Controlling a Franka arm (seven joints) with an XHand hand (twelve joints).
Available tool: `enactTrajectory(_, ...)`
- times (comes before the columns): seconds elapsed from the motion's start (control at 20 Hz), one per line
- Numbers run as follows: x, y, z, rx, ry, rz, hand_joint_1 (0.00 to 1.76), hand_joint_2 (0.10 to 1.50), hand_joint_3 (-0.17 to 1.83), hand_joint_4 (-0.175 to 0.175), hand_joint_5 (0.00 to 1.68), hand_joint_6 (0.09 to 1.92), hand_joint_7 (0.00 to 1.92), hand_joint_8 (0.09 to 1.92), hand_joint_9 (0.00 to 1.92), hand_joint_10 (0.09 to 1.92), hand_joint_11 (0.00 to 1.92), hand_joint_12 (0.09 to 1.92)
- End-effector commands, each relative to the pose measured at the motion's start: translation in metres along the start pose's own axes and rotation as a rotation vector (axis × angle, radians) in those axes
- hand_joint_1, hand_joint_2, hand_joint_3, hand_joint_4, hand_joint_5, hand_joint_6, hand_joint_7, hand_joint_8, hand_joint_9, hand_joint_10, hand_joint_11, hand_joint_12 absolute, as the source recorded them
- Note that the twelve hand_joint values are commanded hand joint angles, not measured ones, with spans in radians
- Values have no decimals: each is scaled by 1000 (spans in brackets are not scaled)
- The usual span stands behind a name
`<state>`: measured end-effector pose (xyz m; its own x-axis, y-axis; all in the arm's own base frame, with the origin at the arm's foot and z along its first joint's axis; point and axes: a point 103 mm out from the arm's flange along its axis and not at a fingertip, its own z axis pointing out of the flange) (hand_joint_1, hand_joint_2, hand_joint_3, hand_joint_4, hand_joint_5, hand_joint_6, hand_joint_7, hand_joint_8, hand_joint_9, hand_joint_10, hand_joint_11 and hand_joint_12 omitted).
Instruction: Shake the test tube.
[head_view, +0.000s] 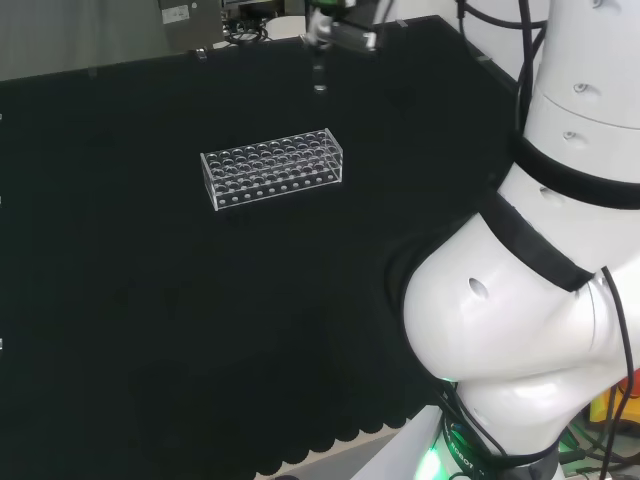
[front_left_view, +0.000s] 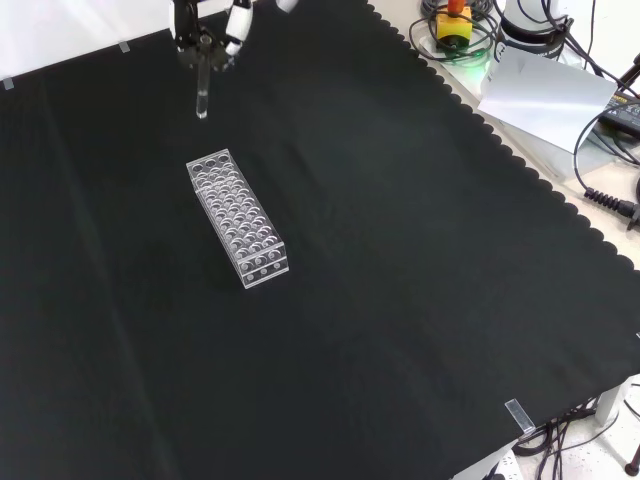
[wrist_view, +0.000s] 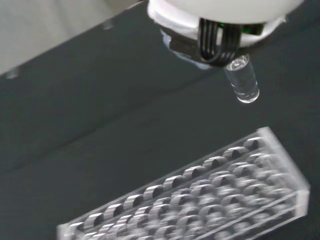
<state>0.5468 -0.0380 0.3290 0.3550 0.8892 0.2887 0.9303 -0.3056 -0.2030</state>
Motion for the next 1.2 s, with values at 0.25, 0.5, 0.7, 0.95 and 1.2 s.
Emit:
enactTrajectory(0.25,-120,6,-63,-117,-254,191,1427,772,394,-175,1267,354,1371,727,1284,486,1239,795)
enactTrajectory(0.5,-129,11,-84,-153,-310,197,1427,772,394,-175,1267,355,1371,727,1284,486,1238,794)
enactTrajectory(0.7,-118,13,-81,-151,-306,171,1427,772,394,-175,1267,355,1371,727,1284,486,1238,794)
enactTrajectory(0.95,-91,14,-56,-112,-249,123,1427,772,394,-175,1267,355,1371,727,1285,486,1237,794)
enactTrajectory(1.2,-44,14,-22,-50,-143,63,1427,772,395,-175,1267,355,1371,727,1285,486,1238,794)
